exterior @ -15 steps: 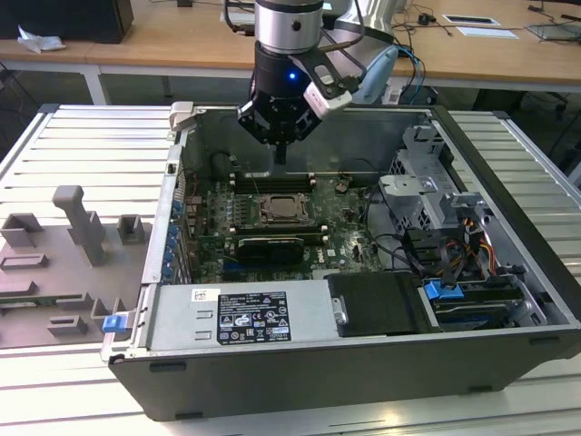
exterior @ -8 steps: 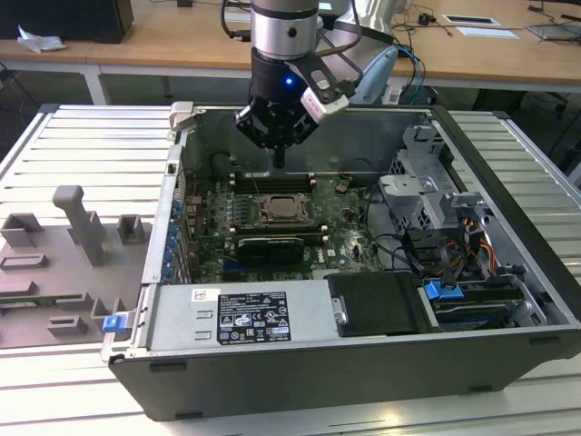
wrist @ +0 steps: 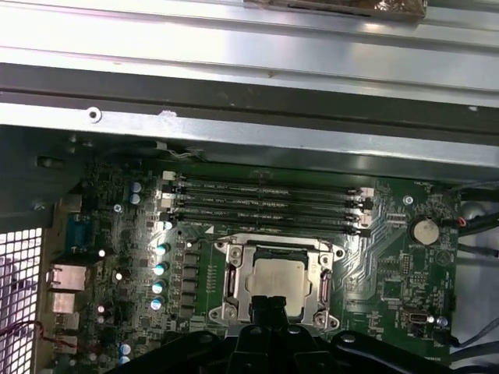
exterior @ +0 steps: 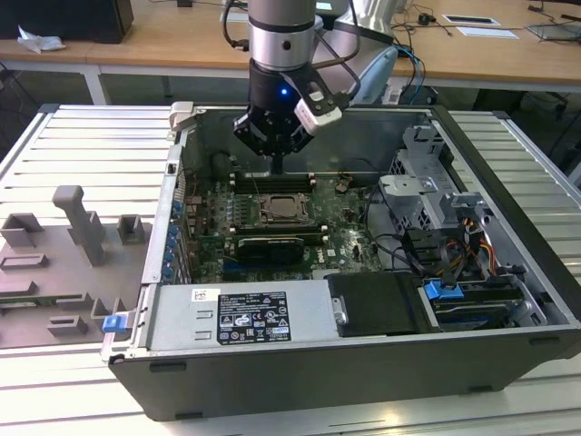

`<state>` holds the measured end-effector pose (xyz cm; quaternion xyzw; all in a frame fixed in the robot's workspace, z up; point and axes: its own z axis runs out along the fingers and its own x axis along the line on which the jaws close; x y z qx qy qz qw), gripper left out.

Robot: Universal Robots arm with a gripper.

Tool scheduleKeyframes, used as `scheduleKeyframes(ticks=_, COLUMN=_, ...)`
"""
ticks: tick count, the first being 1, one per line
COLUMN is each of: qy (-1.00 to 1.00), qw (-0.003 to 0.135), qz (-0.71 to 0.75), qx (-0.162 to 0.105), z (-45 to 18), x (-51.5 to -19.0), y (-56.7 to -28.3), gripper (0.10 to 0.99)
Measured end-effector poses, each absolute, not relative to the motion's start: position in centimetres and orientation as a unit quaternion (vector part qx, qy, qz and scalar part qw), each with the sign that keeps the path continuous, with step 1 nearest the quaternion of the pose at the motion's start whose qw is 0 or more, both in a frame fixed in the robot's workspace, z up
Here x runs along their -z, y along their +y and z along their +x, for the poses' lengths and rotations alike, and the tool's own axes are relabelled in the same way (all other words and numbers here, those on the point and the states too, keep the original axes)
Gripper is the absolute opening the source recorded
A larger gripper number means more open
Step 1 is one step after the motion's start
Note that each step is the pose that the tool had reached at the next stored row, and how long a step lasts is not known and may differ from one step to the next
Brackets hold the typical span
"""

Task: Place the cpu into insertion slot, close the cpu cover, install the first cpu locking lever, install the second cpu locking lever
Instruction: 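Install the first cpu locking lever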

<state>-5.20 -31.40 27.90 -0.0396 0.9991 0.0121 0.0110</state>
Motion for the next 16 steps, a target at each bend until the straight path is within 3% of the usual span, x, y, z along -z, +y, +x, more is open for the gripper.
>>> scheduleKeyframes(ticks=16, qy=0.999, qw=0.013, qz=-0.033, qx=-0.012, z=-7.7, x=-27.1, y=-31.4, gripper=0.106)
